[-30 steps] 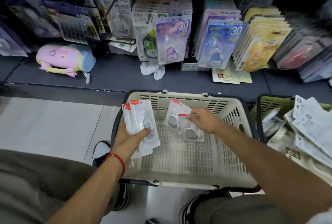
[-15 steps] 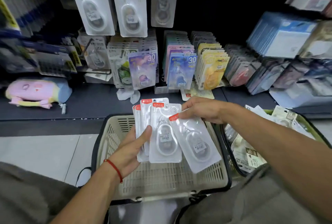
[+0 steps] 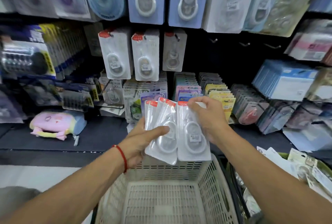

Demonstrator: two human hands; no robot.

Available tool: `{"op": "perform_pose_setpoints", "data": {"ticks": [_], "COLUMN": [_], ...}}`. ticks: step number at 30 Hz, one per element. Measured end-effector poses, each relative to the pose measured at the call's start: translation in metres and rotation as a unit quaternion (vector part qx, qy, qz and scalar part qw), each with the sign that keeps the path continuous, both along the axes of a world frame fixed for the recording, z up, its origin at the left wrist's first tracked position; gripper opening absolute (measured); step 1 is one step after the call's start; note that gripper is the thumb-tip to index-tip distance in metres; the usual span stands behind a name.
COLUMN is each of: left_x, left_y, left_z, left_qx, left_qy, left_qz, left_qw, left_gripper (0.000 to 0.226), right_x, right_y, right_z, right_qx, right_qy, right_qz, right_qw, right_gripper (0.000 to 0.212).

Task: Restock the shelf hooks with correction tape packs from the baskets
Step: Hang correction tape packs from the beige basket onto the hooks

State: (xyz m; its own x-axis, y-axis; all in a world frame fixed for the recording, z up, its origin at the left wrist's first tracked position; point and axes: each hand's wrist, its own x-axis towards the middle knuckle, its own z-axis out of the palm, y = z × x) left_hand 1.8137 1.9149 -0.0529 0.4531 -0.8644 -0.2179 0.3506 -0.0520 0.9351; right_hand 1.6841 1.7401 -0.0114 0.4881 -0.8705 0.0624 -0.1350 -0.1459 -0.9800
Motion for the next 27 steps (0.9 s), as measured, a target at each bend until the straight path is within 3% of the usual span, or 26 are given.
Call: {"op": "perform_pose_setpoints", "data": {"ticks": [5,15,18,22,25,27], "left_x": [0.032,0.039,0.045,0.055,0.059,0.060], "left_y": [-0.017,-0.040,-0.045,-0.045,-0.042,-0.038], "left_z": [0.037,0.043,0.045,0.055,0.066,0.072], "left_qx": [0.000,-0.034,-0.051,-0.085,-0.149,-0.177], "left_qy": [-0.053,-0.029,-0.004,0.044,0.052,0.061], "left_qz": [0.021,-0.047,-0.046,-0.002,0.051,0.079], "left_qw": [0.998,0.998,0.998,0.995,0.986,0.979], "left_gripper": [0.081,0.076,0.078,0.076,0.077,0.076], "right_x": [0.013,0.061,0.064,0.052,0.040,0.039], "right_y": [-0.009,0.010,0.004,0.001,0.013,0.024], "right_z": [0.022,0.018,0.026,0.046,0.051,0.054], "right_qx": [0.148,-0.005,0.022,0.109,0.022,-0.034], "right_qy": [-0.087,-0.101,-0.110,-0.150,-0.071,-0.055], "right_qz": [0.005,-0.130,-0.078,0.036,0.160,0.189], "right_qw": [0.985,0.986,0.991,0.982,0.984,0.980], "right_gripper": [0.006,0.006,0.006,0.052,0.054,0.048]}}
